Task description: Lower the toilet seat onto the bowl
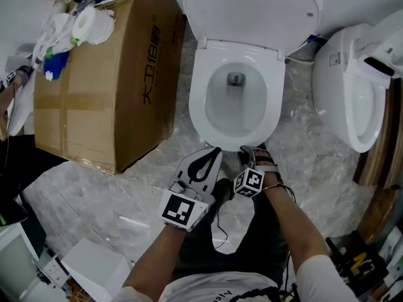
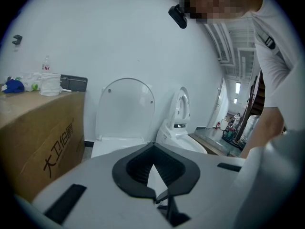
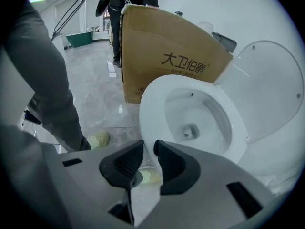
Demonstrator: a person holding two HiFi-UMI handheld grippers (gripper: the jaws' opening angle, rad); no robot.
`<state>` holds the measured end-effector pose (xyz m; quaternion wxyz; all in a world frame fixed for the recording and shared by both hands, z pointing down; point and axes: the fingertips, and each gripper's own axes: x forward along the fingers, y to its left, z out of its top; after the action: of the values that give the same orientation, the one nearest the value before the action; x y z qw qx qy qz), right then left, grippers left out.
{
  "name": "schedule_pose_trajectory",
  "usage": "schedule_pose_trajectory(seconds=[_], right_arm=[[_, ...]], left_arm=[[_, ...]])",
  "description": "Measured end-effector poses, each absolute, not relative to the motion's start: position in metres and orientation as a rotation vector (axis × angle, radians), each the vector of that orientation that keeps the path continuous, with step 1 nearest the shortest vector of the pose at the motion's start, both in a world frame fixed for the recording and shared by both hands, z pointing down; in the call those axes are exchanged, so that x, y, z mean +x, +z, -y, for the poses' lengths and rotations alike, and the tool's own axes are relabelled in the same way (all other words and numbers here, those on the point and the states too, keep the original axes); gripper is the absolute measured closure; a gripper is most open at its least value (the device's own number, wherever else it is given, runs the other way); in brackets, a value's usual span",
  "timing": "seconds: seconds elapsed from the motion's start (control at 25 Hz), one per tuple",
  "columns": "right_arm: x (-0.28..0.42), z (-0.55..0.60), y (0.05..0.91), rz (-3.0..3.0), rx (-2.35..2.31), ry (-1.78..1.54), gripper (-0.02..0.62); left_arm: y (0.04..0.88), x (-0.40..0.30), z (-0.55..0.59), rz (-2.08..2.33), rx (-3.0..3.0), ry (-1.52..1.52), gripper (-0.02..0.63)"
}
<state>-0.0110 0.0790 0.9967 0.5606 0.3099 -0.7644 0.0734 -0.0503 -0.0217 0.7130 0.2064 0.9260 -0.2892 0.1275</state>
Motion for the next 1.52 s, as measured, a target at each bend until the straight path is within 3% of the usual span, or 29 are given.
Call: schedule_pose_trajectory(seconds=[0.48, 0.64, 0.84, 1.52], right_arm=[[-0.014, -0.077, 1.006, 1.821, 0.731, 0.183, 0.492], [-0.013, -0.079, 0.985, 1.842, 0.766, 0.254, 0.53], [-0.014, -0.069, 0.927, 1.898, 0.862, 0.328, 0.561], [-0.028, -0.059, 0.666, 2.062, 1.123, 0.356, 0.571]], left_arm=[[0.741, -0.047, 0.023, 0.782, 2.569, 0.366, 0.597], [0.725, -0.043, 0.021, 0.768, 2.568, 0.366, 0.597], [0.693, -0.039, 0.023, 0.769, 2.578, 0.349, 0.597], [0.517, -0.041, 0.016, 0.772, 2.666, 0.283, 0.597]])
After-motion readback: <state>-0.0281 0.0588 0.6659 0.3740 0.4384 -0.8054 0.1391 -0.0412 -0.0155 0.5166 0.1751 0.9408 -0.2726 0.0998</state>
